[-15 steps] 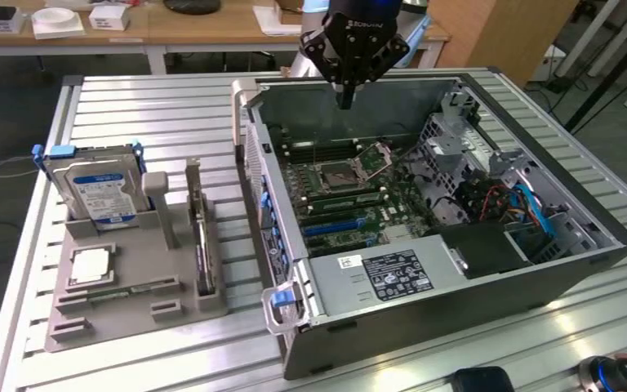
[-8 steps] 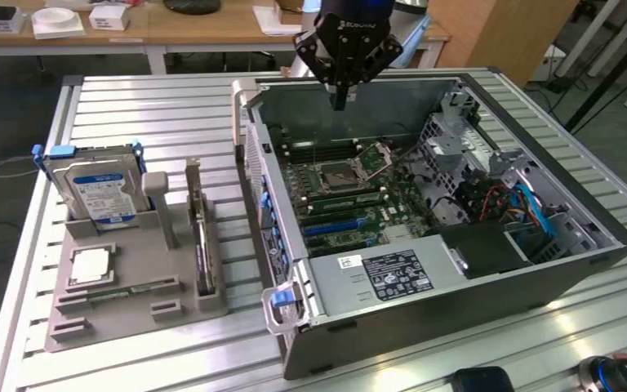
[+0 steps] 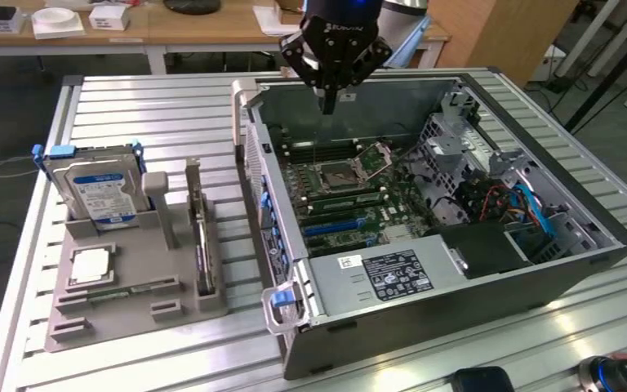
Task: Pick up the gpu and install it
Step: 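Reach for the gpu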
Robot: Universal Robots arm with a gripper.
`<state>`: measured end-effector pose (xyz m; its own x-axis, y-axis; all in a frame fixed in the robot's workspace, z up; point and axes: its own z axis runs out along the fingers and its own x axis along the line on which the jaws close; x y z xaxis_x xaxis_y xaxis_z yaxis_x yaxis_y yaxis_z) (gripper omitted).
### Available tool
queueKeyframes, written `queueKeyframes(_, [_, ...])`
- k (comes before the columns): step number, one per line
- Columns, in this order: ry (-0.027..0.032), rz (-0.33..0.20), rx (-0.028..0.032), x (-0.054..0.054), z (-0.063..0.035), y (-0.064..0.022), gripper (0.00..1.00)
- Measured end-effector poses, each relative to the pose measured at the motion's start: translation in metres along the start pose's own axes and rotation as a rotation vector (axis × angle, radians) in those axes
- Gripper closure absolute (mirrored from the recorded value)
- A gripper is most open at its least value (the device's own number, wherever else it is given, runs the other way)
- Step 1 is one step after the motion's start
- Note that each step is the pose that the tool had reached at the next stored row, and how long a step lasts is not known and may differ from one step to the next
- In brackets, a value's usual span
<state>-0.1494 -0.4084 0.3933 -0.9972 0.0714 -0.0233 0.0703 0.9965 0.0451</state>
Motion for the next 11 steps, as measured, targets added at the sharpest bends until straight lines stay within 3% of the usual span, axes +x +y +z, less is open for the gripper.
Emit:
queueKeyframes(5, [-0.0002, 0.0, 0.0, 0.002, -0.0005, -0.0094, 0.9])
queueKeyframes(11, [-0.0016, 0.0, -0.0001, 0.018, -0.001, -0.015, 0.9])
